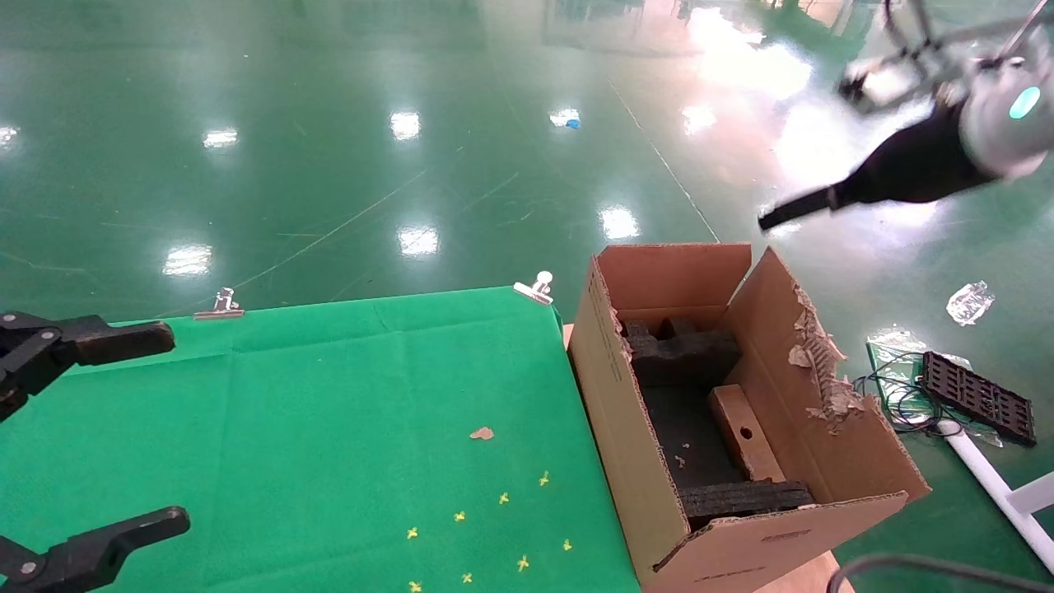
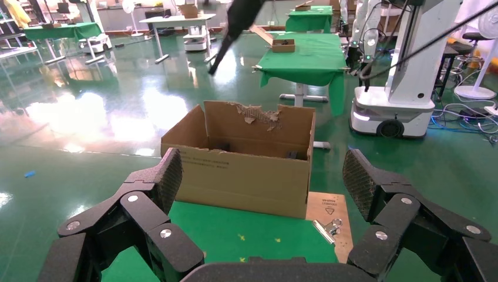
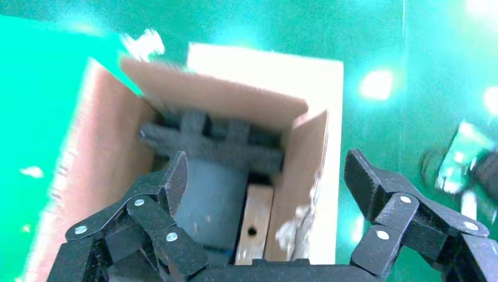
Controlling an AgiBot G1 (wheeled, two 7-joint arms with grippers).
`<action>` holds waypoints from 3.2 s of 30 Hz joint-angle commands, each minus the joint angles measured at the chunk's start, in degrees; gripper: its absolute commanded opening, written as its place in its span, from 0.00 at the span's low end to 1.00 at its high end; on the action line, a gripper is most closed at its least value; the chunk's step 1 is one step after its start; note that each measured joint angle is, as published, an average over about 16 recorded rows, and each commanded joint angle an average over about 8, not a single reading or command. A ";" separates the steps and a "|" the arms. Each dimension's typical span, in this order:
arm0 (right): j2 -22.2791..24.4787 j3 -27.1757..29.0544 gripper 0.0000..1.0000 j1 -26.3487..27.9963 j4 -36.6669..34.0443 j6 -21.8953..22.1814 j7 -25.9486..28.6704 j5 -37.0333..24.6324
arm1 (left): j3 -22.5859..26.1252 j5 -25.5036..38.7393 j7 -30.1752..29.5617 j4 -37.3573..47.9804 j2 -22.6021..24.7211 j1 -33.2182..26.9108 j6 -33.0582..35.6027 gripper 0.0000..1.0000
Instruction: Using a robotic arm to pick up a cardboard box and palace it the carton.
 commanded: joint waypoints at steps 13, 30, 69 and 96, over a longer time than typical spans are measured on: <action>1.44 5.32 1.00 2.68 6.04 0.56 -4.61 1.33 | 0.05 -0.03 0.03 0.04 -0.01 0.00 -0.01 1.00; 5.07 30.00 1.00 -17.29 24.02 -3.92 -13.05 7.04 | 0.11 -0.06 0.07 0.07 -0.02 -0.03 -0.01 1.00; 13.39 86.56 1.00 -63.05 65.22 -14.20 -32.41 20.13 | 0.22 -0.14 0.13 0.07 -0.07 -0.06 -0.06 1.00; 13.91 90.03 1.00 -65.86 67.71 -14.82 -33.50 20.99 | 0.23 -0.16 0.13 0.09 -0.08 -0.05 -0.08 1.00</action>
